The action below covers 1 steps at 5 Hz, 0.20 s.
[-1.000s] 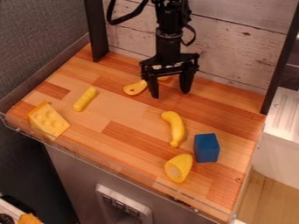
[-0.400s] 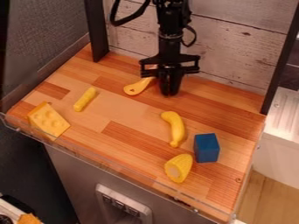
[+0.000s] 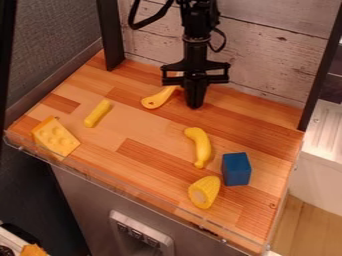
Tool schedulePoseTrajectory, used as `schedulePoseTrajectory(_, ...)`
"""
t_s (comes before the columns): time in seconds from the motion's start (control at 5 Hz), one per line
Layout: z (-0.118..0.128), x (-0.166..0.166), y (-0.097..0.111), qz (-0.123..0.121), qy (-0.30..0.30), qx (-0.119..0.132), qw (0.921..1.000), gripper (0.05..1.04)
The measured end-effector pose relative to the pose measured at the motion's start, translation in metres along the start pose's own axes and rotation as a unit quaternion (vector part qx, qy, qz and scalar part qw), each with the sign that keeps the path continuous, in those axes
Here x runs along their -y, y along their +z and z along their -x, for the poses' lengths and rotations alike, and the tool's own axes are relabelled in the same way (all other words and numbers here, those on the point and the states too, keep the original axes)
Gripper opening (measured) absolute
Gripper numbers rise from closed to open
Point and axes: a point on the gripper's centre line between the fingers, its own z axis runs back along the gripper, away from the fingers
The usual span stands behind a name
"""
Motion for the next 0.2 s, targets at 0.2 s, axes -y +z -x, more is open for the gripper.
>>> schedulePoseTrajectory(0.2,-0.0021,0.0021,0.0001,0.002,0.013,0.002,0.9999,0.054)
